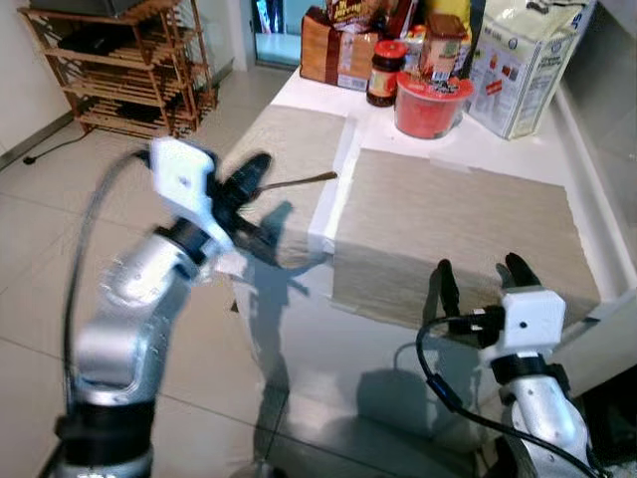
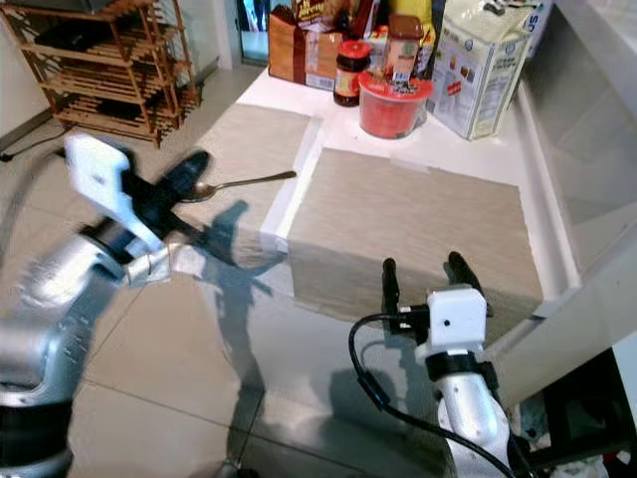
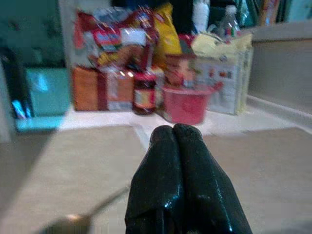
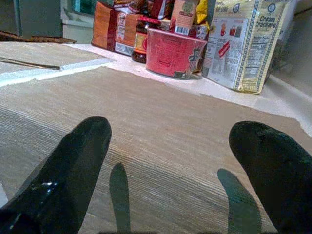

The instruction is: Setting the table

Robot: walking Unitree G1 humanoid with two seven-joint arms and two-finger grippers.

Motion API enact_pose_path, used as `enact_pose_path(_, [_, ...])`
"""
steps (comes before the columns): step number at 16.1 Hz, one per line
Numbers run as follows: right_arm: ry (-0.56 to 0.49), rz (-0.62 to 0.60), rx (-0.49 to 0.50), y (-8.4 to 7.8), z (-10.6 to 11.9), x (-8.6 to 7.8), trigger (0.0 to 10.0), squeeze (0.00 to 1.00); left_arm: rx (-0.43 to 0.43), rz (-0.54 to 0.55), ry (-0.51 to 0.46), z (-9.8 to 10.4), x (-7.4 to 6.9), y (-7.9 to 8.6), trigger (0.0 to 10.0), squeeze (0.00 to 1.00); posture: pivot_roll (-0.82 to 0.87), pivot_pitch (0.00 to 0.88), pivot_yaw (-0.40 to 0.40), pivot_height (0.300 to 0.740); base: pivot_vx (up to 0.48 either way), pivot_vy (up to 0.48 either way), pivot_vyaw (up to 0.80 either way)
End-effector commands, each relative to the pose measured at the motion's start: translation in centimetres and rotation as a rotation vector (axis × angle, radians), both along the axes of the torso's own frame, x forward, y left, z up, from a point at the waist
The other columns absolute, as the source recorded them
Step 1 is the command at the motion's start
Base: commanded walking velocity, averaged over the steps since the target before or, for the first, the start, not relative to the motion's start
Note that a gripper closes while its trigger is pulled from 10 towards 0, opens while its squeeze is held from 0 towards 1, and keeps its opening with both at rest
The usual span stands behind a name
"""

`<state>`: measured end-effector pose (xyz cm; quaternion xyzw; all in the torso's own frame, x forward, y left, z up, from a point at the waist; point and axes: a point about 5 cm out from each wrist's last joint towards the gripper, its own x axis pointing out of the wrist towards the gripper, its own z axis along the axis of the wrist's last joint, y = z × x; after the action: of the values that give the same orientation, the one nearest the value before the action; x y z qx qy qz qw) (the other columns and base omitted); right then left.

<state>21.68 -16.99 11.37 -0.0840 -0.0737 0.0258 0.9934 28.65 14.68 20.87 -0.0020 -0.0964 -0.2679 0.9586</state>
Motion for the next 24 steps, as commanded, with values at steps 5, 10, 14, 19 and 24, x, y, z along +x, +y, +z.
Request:
enact_pose_path(5, [0.014, 0.017, -0.005, 0.1, -0.4, -0.1, 10.0, 0.0, 0.032, -0.008, -0.013, 0.4, 0.5, -1.2, 10.0, 0.0, -0.06, 0.01, -0.004, 0.736, 0.0, 0.346, -0.48])
enact_pose_path(10, [0.022, 0.022, -0.007, 0.2, -0.5, -0.3, 10.0, 0.0, 0.058, 0.006, -0.017, 0.2, 0.8, -1.3, 10.0, 0.0, -0.07, 0.002, -0.001, 0.736, 0.0, 0.0, 0.0])
enact_pose_path(14, [0.028, 0.039, -0.009, 0.5, -0.7, -0.3, 10.0, 0.0, 0.072, 0.014, -0.008, -0.1, 1.1, -1.5, 10.0, 0.0, -0.07, 0.0, 0.0, 0.736, 0.0, 0.478, 0.0])
enact_pose_path(19, [0.032, 0.048, -0.008, 0.7, -0.8, -0.3, 10.0, 0.0, 0.117, 0.043, -0.004, -0.6, 1.5, -2.0, 10.0, 0.0, -0.08, 0.0, 0.003, 0.736, 0.0, 0.0, 0.0])
enact_pose_path(24, [0.039, 0.046, -0.005, 0.6, -0.9, -0.6, 10.0, 0.0, 0.078, 0.067, 0.007, -0.8, 1.6, -2.5, 10.0, 0.0, -0.08, 0.016, 0.005, 0.736, 0.388, 0.0, 0.0])
